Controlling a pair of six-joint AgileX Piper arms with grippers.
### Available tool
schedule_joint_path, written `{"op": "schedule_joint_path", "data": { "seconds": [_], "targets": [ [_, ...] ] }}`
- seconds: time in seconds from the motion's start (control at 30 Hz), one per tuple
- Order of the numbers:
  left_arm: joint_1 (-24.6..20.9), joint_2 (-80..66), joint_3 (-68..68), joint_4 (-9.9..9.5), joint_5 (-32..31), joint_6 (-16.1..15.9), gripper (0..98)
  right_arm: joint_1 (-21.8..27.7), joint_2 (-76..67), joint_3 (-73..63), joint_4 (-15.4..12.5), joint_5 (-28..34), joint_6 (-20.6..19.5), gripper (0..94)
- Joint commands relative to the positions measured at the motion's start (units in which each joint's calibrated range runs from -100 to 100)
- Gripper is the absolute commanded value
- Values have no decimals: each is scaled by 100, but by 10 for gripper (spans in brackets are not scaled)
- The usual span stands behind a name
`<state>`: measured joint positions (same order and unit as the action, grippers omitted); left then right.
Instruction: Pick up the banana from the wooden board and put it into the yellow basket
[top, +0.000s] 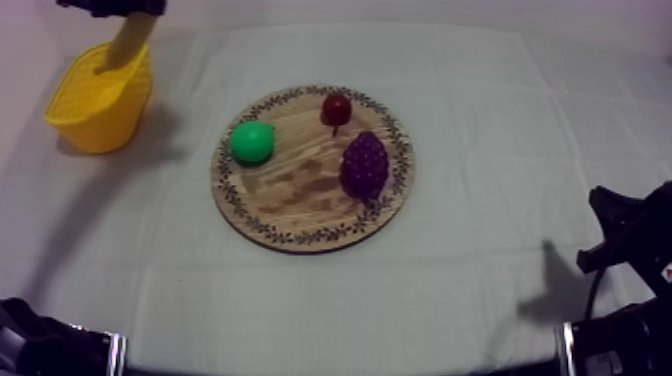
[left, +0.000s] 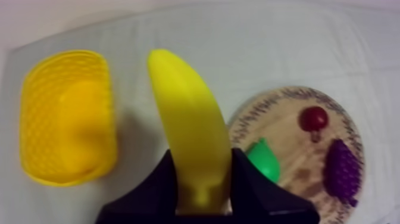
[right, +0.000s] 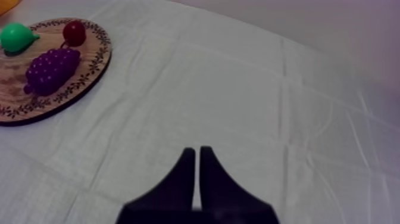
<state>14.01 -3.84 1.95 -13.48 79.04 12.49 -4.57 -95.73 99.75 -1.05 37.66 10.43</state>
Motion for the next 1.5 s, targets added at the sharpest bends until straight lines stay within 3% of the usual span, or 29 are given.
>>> {"op": "schedule_joint_path", "data": {
  "seconds": [0.0, 0.4, 0.6, 0.77, 1.0, 1.47],
  "targets": [
    [-504, 184, -94, -32, -110, -164, 157, -2, -3, 2, 0, 0, 0, 4],
    [-1335, 1828, -1121, -8, -464, -580, 181, -2, -3, 2, 0, 0, 1, 4],
    [-1668, 2394, -1196, 145, -691, -701, 208, -2, -3, 2, 0, 0, 0, 4],
    [-1862, 2485, -886, 231, -912, -704, 312, -2, -3, 2, 0, 0, -1, 4],
    [-1975, 2282, -642, 352, -937, -775, 457, -2, -3, 2, 0, 0, 1, 4],
    [-1919, 289, 752, 369, -1033, -772, 444, -2, -3, 2, 0, 0, -1, 4]
  ]
}}
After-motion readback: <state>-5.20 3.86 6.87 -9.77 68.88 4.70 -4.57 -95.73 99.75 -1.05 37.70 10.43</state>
